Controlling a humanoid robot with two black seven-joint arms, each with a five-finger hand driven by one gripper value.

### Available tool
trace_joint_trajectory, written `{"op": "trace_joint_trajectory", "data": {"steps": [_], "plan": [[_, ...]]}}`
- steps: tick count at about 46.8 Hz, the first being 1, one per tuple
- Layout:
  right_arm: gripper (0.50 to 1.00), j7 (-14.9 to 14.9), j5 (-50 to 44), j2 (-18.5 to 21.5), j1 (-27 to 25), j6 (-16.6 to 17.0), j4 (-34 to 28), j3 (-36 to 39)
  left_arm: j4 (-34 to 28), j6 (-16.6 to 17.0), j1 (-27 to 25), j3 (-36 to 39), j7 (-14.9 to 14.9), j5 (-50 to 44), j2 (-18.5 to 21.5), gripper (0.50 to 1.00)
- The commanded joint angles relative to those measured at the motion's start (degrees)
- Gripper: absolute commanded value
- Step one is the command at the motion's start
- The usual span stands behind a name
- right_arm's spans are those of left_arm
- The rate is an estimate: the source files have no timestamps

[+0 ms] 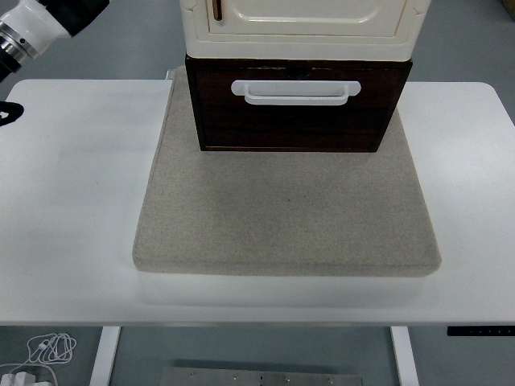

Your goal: Open the drawer under the combination cabinet

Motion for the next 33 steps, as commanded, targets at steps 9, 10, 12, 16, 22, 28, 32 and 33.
{"op": "trace_joint_trajectory", "data": {"steps": [9, 10, 12, 16, 22, 28, 32, 33], "plan": [[0.928, 0.0, 0.0, 0.0, 0.0, 0.0, 0.0, 0.0, -9.84, 0.02, -1.32, -1.41, -0.07, 3.71, 6.65, 1.0], [0.928, 0.0, 0.0, 0.0, 0.0, 0.0, 0.0, 0.0, -10.72, 0.02, -1.5, -2.02, -0.07, 4.32, 7.0, 1.0], [0.928, 0.0, 0.0, 0.0, 0.0, 0.0, 0.0, 0.0, -12.3, 0.02, -1.85, -3.34, -0.07, 5.38, 7.62, 1.0], [0.928, 0.0, 0.0, 0.0, 0.0, 0.0, 0.0, 0.0, -15.55, 0.02, -3.08, -4.23, -0.07, 6.26, 8.94, 1.0], [0.928, 0.0, 0.0, 0.0, 0.0, 0.0, 0.0, 0.0, -20.3, 0.02, -5.63, -4.23, 0.02, 6.61, 10.79, 1.0], [0.928, 0.0, 0.0, 0.0, 0.0, 0.0, 0.0, 0.0, -24.08, 0.02, -8.0, -4.23, 0.02, 11.35, 10.7, 1.0], [0.928, 0.0, 0.0, 0.0, 0.0, 0.0, 0.0, 0.0, -25.4, 0.02, -10.37, -3.88, 0.11, 14.26, 9.91, 1.0], [0.928, 0.0, 0.0, 0.0, 0.0, 0.0, 0.0, 0.0, -25.67, 0.02, -10.98, -3.53, 0.19, 14.78, 9.73, 1.0]]}}
